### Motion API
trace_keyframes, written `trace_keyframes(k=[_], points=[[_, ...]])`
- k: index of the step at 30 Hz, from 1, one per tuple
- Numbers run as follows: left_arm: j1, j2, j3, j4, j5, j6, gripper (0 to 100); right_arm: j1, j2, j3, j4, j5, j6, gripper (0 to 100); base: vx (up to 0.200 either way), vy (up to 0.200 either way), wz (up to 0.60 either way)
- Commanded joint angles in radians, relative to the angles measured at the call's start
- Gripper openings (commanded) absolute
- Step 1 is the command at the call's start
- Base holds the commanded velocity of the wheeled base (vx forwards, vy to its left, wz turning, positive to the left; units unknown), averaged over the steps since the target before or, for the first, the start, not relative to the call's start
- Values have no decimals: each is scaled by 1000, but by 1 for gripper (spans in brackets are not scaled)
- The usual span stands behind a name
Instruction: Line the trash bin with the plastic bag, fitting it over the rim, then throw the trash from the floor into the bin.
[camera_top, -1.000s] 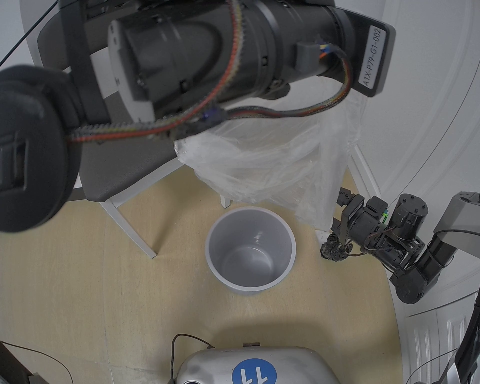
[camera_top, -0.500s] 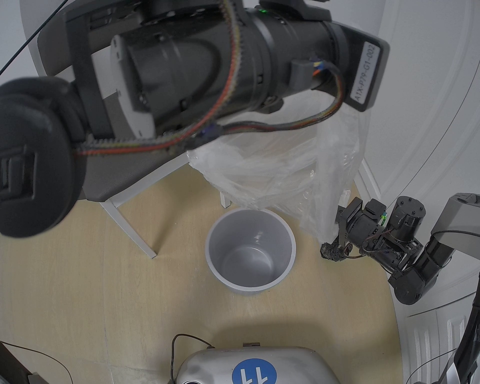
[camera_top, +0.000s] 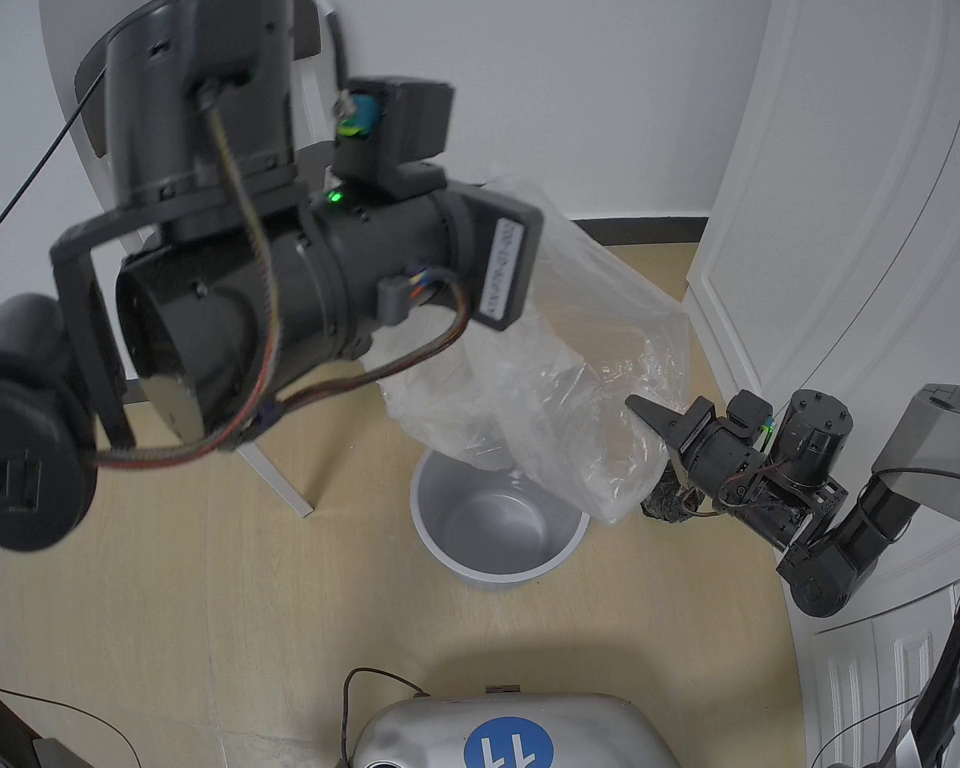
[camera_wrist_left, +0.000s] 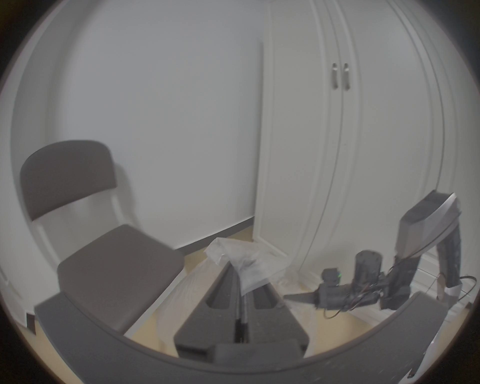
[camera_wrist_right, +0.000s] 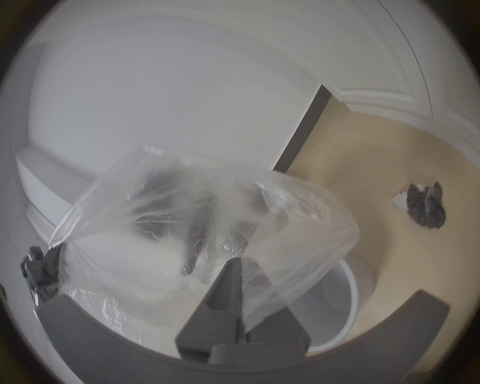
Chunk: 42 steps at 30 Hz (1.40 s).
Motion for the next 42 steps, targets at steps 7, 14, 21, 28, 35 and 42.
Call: trace_keyframes(k=[7, 14, 21, 28, 35, 42], points=[[191, -189, 479, -136, 72, -115, 0, 147, -319, 11, 427, -230, -328, 0, 0, 0, 0], [245, -196, 611, -304, 32, -161, 0, 162, -325, 44, 427, -325, -428, 0, 0, 0, 0], [277, -221, 713, -397, 20, -158, 0, 158, -328, 88, 427, -326, -451, 0, 0, 0, 0], [355, -333, 746, -399, 14, -159, 0, 184, -336, 119, 425, -355, -509, 0, 0, 0, 0], [355, -420, 873, -411, 11, -155, 0, 277, -354, 159, 413, -400, -529, 0, 0, 0, 0], [351, -581, 1057, -400, 19, -135, 0, 297, -350, 188, 295, -423, -568, 0, 0, 0, 0]])
